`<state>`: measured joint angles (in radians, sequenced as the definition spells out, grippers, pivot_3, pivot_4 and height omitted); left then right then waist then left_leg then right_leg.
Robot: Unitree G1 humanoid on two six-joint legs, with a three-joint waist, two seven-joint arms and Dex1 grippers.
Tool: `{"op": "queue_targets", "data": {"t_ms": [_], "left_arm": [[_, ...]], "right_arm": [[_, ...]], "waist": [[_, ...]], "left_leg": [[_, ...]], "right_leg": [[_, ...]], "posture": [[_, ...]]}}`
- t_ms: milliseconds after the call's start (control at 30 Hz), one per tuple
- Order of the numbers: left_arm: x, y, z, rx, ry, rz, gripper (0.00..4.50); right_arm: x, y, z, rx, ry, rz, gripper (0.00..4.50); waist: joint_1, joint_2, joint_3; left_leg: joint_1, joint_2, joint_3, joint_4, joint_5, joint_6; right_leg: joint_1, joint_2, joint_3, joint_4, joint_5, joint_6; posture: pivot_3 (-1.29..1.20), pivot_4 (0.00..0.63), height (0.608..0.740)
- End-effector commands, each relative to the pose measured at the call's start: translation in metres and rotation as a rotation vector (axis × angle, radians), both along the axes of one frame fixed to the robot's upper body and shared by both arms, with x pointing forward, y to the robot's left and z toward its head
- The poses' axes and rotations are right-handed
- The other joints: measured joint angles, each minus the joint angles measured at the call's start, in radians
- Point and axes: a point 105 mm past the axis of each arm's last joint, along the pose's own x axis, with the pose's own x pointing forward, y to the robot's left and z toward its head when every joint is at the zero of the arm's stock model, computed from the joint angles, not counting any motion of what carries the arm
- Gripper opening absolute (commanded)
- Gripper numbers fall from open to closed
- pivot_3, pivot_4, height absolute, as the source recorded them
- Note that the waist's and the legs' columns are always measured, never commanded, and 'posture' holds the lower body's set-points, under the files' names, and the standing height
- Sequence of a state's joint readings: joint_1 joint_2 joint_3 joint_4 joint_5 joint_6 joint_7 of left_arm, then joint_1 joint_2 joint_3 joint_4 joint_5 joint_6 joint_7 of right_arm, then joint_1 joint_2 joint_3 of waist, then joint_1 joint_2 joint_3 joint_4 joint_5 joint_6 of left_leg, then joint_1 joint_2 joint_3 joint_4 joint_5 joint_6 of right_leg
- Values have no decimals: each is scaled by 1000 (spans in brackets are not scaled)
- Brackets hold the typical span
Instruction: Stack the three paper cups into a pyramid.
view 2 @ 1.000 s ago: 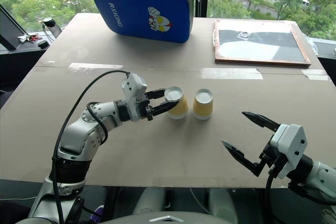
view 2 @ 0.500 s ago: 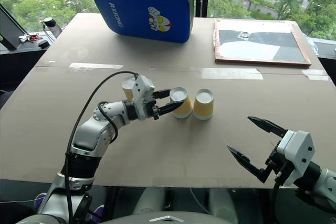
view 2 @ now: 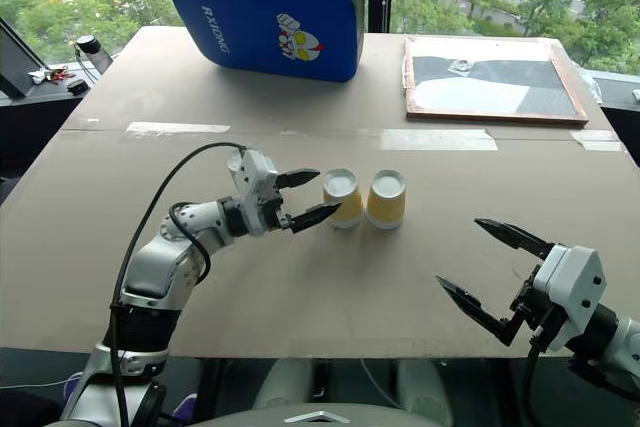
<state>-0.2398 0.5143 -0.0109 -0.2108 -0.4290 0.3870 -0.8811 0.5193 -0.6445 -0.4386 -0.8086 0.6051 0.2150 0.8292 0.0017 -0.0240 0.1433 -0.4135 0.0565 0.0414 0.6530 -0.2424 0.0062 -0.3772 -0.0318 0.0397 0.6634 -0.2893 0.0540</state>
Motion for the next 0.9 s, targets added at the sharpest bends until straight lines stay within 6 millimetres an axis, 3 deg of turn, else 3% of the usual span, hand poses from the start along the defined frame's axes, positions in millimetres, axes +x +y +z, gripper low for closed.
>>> {"op": "queue_targets", "data": {"t_ms": [33,200,267,367,533,800,900], "left_arm": [[-12,11,25,-49,-92,38,4442],[-21,47,18,-88,-88,246,4442],[-15,71,9,-81,-60,389,4442],[-1,89,8,-53,-57,497,4442],[11,95,14,-19,-68,531,4442],[39,81,21,-11,-64,496,4442],[42,80,20,-6,-66,475,3635]], "right_arm": [[1,3,4,1,-21,43,4500],[8,6,4,7,-23,90,4500],[11,7,4,7,-24,111,4500],[15,8,4,5,-23,132,4500],[18,8,4,-1,-27,140,4500],[14,8,3,-1,-36,111,4500],[12,8,3,-2,-38,99,4500]], "waist": [[3,0,0],[7,0,0],[10,0,0],[16,0,0],[13,-1,0],[11,-1,0],[6,-1,0]], "left_leg": [[0,0,0,0,0,0],[1,0,-1,0,0,0],[1,0,-2,0,0,0],[1,-1,-2,0,0,0],[-1,-1,-1,1,0,0],[0,-1,0,1,0,0],[0,-1,0,1,0,0]], "right_leg": [[0,0,0,0,0,0],[1,-1,1,0,0,0],[1,-1,0,0,0,0],[1,0,-2,1,0,0],[1,-1,-3,0,0,0],[1,-1,-3,0,0,0],[0,-1,-2,0,0,0]], "posture": [[0,150,740],[0,150,740],[0,150,740],[0,150,740],[0,150,740],[0,150,740],[0,150,740]]}}
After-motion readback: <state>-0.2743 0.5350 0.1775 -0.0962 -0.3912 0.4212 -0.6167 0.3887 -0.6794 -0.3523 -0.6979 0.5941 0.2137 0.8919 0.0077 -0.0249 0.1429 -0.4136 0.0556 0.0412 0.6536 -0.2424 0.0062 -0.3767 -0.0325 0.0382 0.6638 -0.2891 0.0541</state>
